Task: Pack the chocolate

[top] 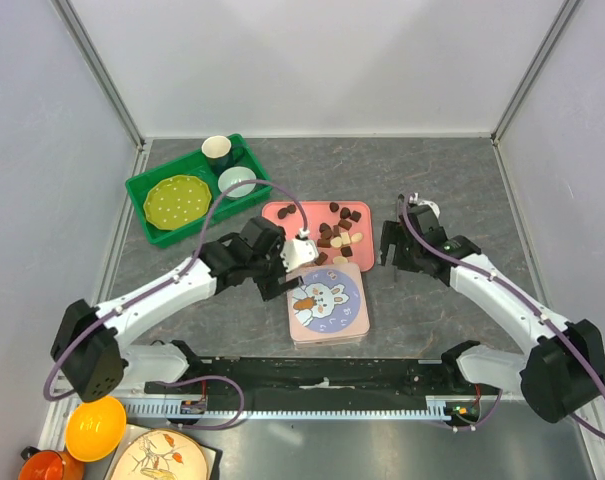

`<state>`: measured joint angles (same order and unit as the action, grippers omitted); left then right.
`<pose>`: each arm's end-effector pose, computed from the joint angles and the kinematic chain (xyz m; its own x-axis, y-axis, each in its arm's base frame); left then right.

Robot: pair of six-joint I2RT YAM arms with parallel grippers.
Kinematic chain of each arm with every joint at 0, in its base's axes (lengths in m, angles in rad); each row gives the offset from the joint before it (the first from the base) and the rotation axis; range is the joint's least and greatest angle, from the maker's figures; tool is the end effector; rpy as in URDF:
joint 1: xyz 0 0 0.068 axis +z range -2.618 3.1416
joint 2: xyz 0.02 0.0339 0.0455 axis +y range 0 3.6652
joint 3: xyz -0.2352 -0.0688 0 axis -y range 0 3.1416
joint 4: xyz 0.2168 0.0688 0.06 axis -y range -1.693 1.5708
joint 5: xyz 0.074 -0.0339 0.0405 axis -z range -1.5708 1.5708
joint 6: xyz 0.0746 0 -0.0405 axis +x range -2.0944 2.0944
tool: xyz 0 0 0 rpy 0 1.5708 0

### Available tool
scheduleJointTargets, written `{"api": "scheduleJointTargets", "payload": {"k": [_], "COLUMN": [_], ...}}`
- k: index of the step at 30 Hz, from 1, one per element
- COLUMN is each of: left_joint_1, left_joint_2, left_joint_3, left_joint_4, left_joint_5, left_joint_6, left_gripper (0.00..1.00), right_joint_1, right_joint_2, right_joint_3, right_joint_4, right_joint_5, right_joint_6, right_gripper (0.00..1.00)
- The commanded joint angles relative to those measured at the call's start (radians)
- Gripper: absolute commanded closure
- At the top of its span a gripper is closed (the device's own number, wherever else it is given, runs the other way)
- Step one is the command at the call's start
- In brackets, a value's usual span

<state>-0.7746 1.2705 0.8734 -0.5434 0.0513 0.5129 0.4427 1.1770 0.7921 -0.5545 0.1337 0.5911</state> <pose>0.1839 -0.1853 0.1897 -0.1497 0.8322 -0.5339 0.9108 0.3262 0.2531 0.2216 0.0941 0.1855 -0.8026 0.2307 -0.5501 0.1130 0.9643 0.2396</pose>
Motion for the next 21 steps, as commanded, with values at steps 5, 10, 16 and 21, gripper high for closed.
{"api": "scheduleJointTargets", "payload": {"k": [5, 10, 16, 21], "left_joint_1": [0.17, 0.326, 0.457, 0.486], "left_joint_2": [-0.186, -0.23, -0.26, -0.278], "left_joint_3": [0.09, 0.079, 0.055, 0.035], "left_joint_4": [-0.104, -0.109, -0.046, -0.012], "left_joint_5": [0.064, 0.182, 0.266, 0.298], "left_joint_6": [-0.025, -0.056, -0.168, -0.224], "left_gripper": [0.01, 0.01, 0.01, 0.01], "right_joint_1": [0.001, 0.001, 0.001, 0.001], "right_joint_2": [-0.075, -0.187, -0.244, -0.255], "right_joint_3": [0.182, 0.147, 0.125, 0.101], "right_joint_4": [-0.112, 0.023, 0.068, 0.08], "right_joint_5": [0.216, 0.115, 0.103, 0.093], "right_joint_6": [-0.177, -0.208, -0.224, -0.218], "right_gripper": [0.02, 0.02, 0.02, 0.02]}}
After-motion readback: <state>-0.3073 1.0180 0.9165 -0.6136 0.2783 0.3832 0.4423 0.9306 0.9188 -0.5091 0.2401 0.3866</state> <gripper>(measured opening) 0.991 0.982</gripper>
